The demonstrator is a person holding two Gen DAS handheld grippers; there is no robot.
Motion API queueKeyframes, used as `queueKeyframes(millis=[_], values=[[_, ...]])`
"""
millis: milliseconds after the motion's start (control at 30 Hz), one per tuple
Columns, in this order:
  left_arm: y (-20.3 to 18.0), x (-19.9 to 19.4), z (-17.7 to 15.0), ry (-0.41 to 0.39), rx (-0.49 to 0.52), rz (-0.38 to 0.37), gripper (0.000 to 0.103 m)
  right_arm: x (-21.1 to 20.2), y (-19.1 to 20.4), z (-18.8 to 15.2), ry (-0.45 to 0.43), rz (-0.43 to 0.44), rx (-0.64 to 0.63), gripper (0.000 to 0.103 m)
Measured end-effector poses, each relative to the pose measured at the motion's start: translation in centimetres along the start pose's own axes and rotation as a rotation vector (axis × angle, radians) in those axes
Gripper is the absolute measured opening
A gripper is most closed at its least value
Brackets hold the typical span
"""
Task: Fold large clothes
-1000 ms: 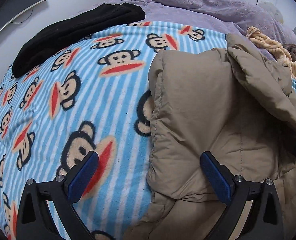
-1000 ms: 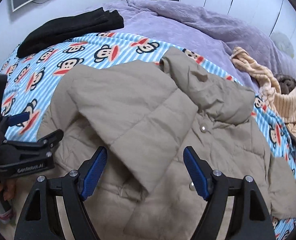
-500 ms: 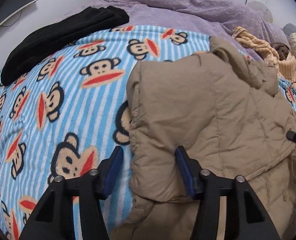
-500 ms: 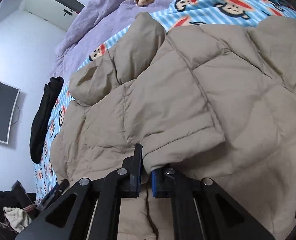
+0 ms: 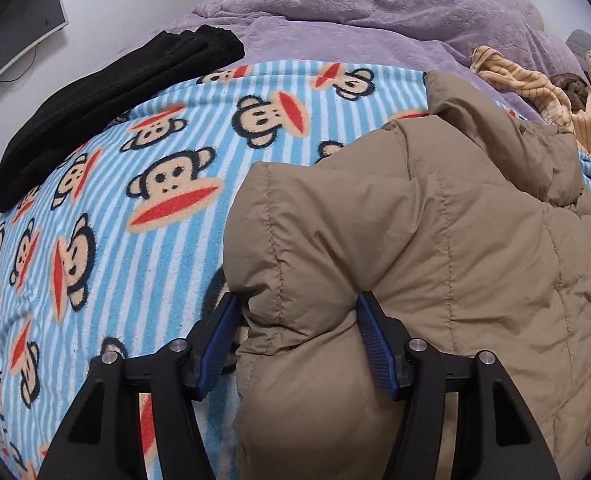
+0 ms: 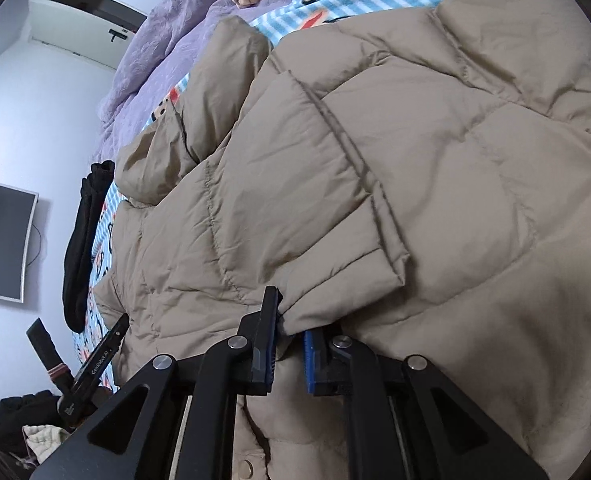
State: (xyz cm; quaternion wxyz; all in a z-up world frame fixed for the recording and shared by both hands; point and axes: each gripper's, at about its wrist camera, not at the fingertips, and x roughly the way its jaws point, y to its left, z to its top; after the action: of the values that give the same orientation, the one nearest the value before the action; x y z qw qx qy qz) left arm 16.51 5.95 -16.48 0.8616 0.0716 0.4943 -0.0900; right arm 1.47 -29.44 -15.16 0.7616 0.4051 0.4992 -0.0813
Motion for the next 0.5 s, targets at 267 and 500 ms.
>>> queueKeyframes(millis=[267,500], values=[[-1.0,-2.5,0.4,0.028,0.026,0.030,0.066,-5.0,-3.1,0.1,-0.077,-0.096,0.069,0.020],[-6.5,-6.5,-1.7,0.073,0.109,-0.045,0.066,-8.6,-5.8,-0.8,-0.069,-0.085,0.092,0.048]])
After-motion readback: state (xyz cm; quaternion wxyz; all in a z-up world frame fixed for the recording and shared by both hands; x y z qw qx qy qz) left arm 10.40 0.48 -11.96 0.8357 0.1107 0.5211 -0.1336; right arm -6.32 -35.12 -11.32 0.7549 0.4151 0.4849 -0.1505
